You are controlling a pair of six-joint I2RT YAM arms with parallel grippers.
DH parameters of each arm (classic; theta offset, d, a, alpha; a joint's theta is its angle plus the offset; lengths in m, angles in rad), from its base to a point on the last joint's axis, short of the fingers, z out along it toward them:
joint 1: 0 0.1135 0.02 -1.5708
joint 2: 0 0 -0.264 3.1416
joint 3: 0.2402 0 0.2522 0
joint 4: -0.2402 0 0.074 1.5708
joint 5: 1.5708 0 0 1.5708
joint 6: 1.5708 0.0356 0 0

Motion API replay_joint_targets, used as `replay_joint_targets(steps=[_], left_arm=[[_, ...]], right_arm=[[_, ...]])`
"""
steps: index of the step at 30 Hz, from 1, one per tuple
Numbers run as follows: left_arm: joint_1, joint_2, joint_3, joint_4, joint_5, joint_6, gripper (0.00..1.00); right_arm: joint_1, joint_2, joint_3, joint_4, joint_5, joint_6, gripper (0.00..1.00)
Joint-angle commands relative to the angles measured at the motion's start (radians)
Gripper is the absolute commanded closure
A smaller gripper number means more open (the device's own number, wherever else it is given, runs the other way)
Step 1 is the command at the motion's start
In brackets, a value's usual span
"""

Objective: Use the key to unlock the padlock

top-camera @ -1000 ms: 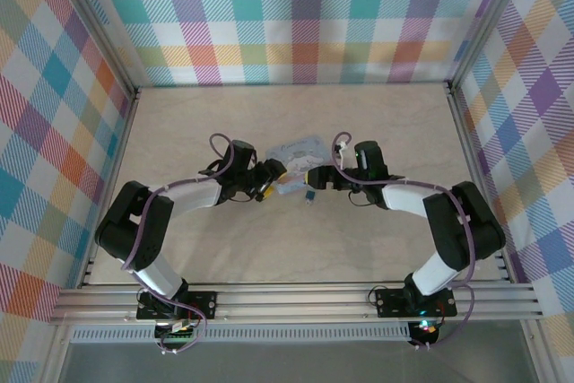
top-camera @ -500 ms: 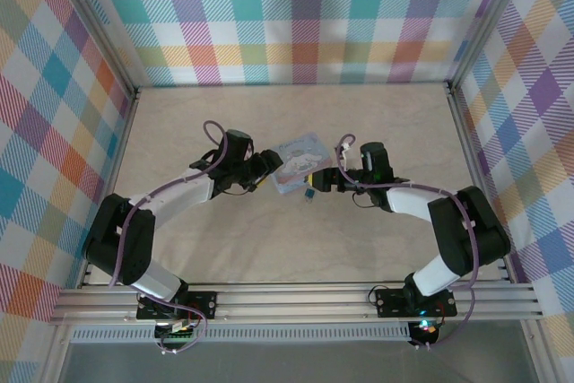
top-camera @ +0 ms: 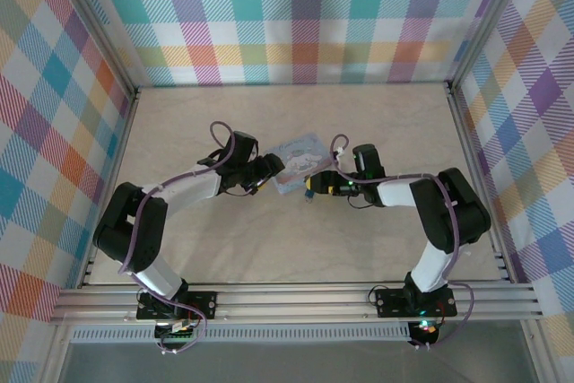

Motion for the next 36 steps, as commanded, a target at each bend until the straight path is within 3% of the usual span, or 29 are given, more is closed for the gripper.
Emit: replay_joint_targets(steps=[1, 30, 36], left_arm=[[-0.007, 0.019, 0.02, 0.011, 0.016, 0.021, 0.29], [-0.007, 0.007, -0.025, 0.033, 0.01, 0.008, 0.29], [-0.007, 0.008, -0.025, 0.037, 0.009, 0.009, 0.29]], right_arm=[[-0.005, 0.023, 0.032, 0.042, -0.024, -0.003, 0.39], [-0.005, 0.141, 0.113, 0.02, -0.166, -0.004, 0.49], [-0.005, 0.141, 0.106, 0.02, -0.18, -0.009, 0.56]])
